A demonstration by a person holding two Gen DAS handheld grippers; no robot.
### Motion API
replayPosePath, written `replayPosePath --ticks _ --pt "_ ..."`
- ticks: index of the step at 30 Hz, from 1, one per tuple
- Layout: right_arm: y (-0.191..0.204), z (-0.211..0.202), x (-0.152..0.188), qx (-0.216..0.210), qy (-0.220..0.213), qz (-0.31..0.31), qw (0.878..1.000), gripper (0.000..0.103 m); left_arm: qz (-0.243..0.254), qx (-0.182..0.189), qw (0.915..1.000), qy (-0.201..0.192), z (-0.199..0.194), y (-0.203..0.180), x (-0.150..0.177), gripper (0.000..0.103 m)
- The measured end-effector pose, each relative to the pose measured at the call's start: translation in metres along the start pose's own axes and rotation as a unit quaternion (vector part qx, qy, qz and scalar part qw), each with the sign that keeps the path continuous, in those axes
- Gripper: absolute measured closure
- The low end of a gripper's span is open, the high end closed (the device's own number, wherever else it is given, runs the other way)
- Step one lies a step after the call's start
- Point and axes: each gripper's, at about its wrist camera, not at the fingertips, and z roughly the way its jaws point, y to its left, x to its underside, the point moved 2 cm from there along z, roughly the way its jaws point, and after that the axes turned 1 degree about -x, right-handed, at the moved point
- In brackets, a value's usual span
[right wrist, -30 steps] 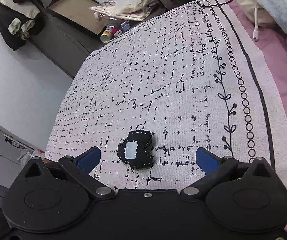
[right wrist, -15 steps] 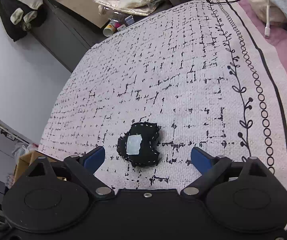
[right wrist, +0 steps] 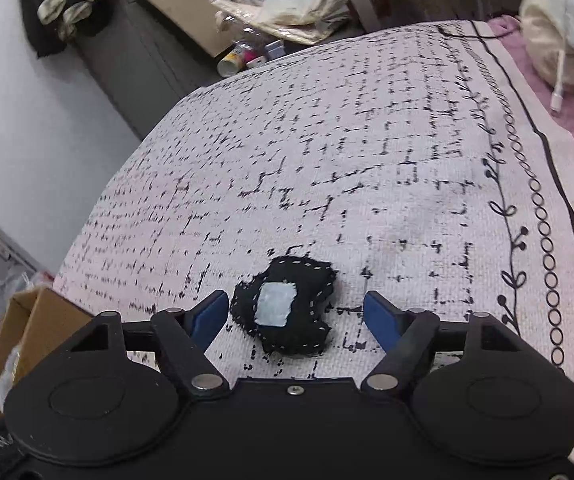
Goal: Organize soft objects
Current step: 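Close left gripper on the burger plush while right gripper closes on the black cushion, then carry the burger plush over the box while right gripper carries the black cushion there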
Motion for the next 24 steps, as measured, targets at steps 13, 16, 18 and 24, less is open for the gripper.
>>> replayPosePath --ticks 13,16,18,24 --pt "-0.004 -0.027 0.005 -0.017 0.019 0.004 1.000 0.076 0.043 -0.010 0.9990 -0.008 -0.026 -0.014 -0.009 0.063" --pt "-0.005 -0.043 0.005 -0.018 0.009 0.004 1.000 0.076 0.062 -0.007 0.9980 -0.013 -0.032 -0.017 -0.015 0.063" --pt "-0.005 -0.052 0.006 -0.017 0.006 0.007 1.000 0.076 0.074 0.000 0.9971 -0.015 -0.034 -0.020 -0.019 0.063" --pt "-0.002 -0.075 0.007 -0.001 0.000 0.002 1.000 0.076 0.106 0.031 0.9937 -0.017 -0.045 -0.028 -0.032 0.063"
